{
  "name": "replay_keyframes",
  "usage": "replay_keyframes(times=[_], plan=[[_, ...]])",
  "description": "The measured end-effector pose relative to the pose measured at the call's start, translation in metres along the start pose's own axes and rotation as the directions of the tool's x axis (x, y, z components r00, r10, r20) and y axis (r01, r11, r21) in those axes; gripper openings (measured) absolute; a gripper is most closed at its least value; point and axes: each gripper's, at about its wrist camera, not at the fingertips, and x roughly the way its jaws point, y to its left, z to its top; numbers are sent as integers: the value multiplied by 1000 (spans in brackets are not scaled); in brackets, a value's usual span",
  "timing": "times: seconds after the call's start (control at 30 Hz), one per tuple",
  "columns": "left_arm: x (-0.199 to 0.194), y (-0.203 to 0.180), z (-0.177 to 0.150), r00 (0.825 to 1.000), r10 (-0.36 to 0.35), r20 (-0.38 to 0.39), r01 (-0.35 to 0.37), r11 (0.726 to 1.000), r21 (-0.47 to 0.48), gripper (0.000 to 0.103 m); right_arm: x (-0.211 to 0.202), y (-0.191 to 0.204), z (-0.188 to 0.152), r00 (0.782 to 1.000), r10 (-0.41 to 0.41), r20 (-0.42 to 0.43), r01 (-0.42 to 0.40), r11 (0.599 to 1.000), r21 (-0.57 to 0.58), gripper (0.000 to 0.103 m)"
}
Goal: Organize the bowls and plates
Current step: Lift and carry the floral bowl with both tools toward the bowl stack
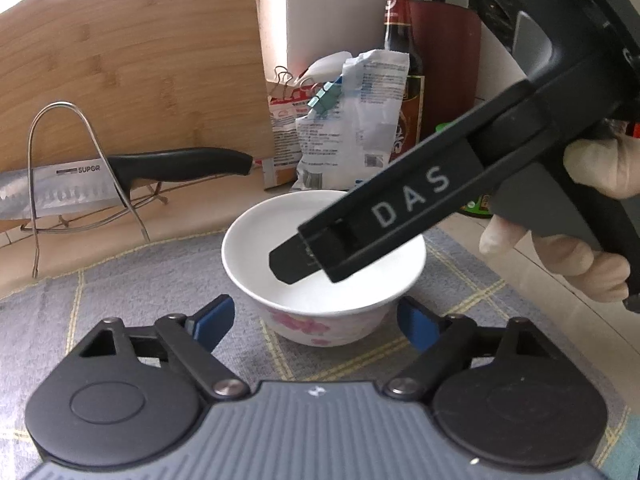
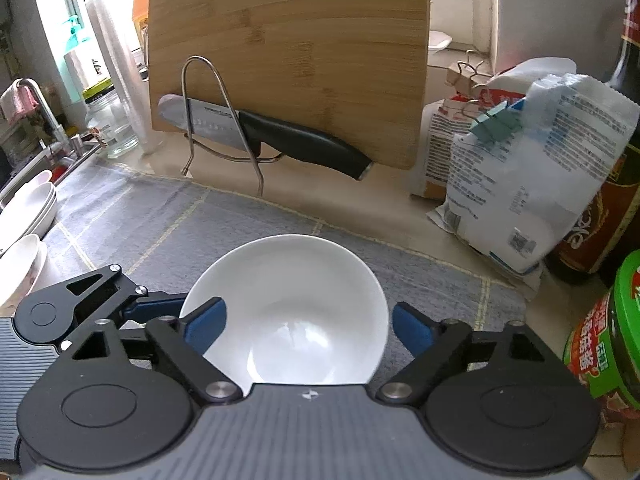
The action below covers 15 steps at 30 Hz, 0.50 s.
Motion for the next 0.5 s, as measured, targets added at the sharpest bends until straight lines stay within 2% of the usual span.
replay_keyframes(times=[0.5], plan=[[-1,0,2,1000,-7,19,6,999,37,86,0,-1,2,1000,20,1,-21,1000,5,84]])
